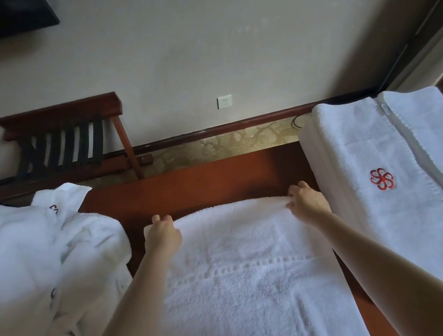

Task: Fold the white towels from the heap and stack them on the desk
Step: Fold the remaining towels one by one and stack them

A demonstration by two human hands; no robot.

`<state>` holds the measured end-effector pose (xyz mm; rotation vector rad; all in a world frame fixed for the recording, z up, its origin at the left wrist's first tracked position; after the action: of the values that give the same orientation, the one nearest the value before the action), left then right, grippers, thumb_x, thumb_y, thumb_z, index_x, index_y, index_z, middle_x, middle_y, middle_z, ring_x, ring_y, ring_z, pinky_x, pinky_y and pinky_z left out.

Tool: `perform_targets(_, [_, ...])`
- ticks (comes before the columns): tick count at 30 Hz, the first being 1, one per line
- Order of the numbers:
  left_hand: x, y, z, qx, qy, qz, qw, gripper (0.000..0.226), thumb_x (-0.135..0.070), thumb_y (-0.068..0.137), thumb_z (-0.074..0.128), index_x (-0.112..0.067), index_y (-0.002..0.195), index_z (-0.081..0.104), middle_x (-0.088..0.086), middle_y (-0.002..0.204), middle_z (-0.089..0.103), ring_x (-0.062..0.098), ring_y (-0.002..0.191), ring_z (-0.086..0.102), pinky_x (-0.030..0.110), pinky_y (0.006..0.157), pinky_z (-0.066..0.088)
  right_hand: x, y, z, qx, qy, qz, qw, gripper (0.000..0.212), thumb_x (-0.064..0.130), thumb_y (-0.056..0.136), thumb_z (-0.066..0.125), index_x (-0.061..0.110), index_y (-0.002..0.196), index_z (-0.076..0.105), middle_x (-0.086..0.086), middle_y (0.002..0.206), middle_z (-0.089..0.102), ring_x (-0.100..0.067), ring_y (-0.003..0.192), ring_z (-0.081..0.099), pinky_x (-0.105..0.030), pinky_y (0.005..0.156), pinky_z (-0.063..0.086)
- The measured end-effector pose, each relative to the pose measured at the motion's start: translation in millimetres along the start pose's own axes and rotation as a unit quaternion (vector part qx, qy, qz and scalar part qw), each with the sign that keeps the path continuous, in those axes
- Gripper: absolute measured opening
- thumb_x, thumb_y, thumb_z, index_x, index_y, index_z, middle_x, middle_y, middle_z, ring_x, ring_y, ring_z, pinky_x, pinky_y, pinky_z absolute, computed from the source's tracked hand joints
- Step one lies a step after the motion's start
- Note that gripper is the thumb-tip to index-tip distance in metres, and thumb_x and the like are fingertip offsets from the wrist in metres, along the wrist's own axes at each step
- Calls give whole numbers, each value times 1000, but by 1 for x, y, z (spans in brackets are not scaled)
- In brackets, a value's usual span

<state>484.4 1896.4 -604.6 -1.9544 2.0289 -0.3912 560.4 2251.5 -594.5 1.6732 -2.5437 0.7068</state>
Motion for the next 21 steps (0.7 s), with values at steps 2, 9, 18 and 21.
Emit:
perform_targets(2, [8, -4, -7, 7, -75, -12, 997, 27, -24, 98, 46, -7, 118, 51, 11, 120, 54, 32, 109, 54, 35, 86, 46, -1, -5, -11, -12, 45, -10, 999, 17, 21, 93, 57, 12, 107, 56, -6, 103, 57, -27, 85, 56, -31, 65, 42])
perform_targets(9, [17, -13, -58, -49, -187, 9, 981, 20, -16, 94, 55, -3, 109, 58, 19, 102, 64, 33, 92, 63, 37, 76, 52, 8, -15, -55, -61, 105, -42, 992, 11, 18, 89, 61, 16, 88, 50, -5, 77, 62, -23, 71, 58, -27, 50, 36])
perform_targets(18, [2, -10, -125, -151, -143, 38, 977, 22, -11, 98, 47, -5, 117, 56, 16, 112, 60, 31, 105, 56, 33, 80, 49, 29, 1, -114, -159, 98, -62, 980, 17, 15, 90, 61, 4, 103, 59, -12, 88, 62, -32, 84, 59, -28, 63, 34])
perform_targets(21, [3, -16, -136, -174, -155, 39, 972, 20, -11, 98, 47, -7, 116, 55, 15, 114, 57, 28, 102, 57, 28, 76, 46, 34, -1, -127, -184, 103, -65, 975, 14, 13, 90, 60, 4, 101, 59, -13, 88, 63, -34, 87, 59, -27, 64, 32])
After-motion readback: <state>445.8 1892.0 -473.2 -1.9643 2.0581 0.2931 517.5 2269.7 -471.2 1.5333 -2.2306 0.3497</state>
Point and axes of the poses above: each hand's wrist, its own y-axis towards the middle knuckle, its own z-axis out of the palm, x = y × z, the point moved 8 cm from there along y, towards the middle knuckle
